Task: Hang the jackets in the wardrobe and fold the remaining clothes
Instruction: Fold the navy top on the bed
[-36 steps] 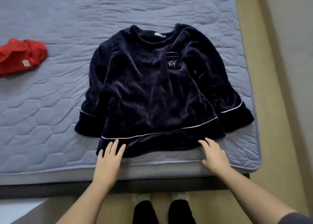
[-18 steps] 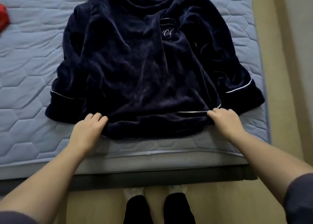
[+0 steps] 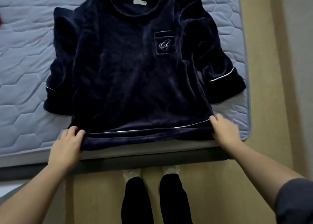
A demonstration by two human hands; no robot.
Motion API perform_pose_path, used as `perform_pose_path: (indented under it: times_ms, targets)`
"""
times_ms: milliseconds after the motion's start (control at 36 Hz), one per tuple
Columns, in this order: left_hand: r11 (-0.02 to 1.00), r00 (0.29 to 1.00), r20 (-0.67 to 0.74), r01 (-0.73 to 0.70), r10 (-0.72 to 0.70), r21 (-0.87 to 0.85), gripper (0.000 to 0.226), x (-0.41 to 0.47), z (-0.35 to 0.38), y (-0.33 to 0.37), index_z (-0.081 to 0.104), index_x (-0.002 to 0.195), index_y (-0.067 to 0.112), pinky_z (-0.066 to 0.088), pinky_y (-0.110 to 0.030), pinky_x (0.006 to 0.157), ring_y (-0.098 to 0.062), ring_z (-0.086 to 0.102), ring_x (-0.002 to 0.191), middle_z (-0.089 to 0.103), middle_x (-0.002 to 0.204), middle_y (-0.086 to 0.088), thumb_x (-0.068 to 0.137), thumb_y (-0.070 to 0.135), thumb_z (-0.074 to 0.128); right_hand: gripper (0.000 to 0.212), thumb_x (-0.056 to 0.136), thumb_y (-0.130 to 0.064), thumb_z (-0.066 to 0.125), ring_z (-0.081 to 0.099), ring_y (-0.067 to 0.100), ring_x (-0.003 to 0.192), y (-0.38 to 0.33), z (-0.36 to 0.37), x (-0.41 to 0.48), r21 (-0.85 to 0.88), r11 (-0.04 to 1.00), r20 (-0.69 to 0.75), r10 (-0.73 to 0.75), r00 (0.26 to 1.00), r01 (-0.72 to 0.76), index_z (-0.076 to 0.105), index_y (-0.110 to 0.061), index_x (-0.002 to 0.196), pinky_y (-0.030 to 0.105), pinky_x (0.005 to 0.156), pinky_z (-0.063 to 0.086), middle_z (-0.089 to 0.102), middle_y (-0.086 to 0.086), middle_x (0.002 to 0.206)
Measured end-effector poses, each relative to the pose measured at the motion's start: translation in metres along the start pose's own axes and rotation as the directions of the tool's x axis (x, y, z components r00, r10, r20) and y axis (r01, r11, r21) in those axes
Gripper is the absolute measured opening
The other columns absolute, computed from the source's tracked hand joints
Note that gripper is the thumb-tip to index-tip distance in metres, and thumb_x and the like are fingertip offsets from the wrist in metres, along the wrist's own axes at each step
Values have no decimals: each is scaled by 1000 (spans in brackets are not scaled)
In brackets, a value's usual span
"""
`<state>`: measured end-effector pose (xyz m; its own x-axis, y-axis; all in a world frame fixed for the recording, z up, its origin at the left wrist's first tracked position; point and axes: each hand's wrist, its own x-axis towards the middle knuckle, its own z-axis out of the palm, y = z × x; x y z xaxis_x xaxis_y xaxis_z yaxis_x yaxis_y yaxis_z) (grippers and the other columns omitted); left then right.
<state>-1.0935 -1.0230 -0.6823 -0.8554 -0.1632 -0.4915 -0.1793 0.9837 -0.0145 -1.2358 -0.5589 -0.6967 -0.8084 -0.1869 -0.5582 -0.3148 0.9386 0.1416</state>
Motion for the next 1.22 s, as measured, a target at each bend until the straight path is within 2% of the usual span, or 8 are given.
perform_pose_path:
  times_ms: [111,278,389,583,722,806,1000,1222]
  targets:
    - [893,978,47,206,-204,-400,71,-4,20,1,48,130,6,40,-50,99,-37,37,125,37,137,-15,66,3,78,17,77,-1,55,57,37,93,12,20,4,646,586,143,537,831,-489,51,-11,90,36,73,40,54,15,102]
    - [475,904,144,340,-402,-811,88,1,40,7,25,148,17,35,-39,104,-27,35,132,27,149,-12,77,-2,73,28,96,-13,46,60,31,101,-10,39,5,835,-239,550,387,740,-496,55,-6,122,50,84,55,61,15,113]
    - [-188,759,338,281,-556,-941,72,5,35,14,24,148,22,45,-45,92,-29,46,118,35,145,-10,89,-12,47,18,94,-11,52,60,24,95,-19,40,1,813,-348,575,351,739,-468,56,-15,112,37,70,56,61,6,103]
    - [-700,705,591,189,-391,-689,15,-12,34,9,55,99,19,50,-32,95,-16,58,88,60,94,-3,86,10,57,13,96,-5,46,49,14,57,-13,35,-3,855,-233,519,387,762,-463,56,-10,103,18,43,47,55,5,77]
    - [-567,581,550,175,-600,-805,34,-28,37,8,53,119,18,48,-33,94,-17,63,89,64,108,-5,95,-2,39,24,90,7,40,46,20,56,4,29,-18,848,5,487,386,784,-529,59,-7,96,29,50,47,51,9,71]
    - [-137,436,329,415,-837,-899,36,-46,32,-2,59,90,20,48,-19,78,-16,57,76,58,105,-13,85,-10,38,38,78,13,42,59,35,85,25,17,-33,754,375,279,561,779,-540,63,-3,106,40,80,48,63,19,92]
    - [550,659,334,750,-674,-367,32,-54,24,-7,54,116,11,45,-43,85,-44,55,106,59,114,-28,84,3,55,29,85,-2,52,56,42,106,36,8,-47,363,737,411,422,808,-570,57,-4,113,39,87,48,60,27,114]
    - [646,618,606,733,-500,-214,36,-59,-9,-3,55,121,11,41,-33,92,-33,52,117,57,125,-18,87,22,60,35,87,-17,52,56,36,108,-5,-36,-54,151,890,475,317,821,-431,45,-10,121,42,89,50,56,18,120]
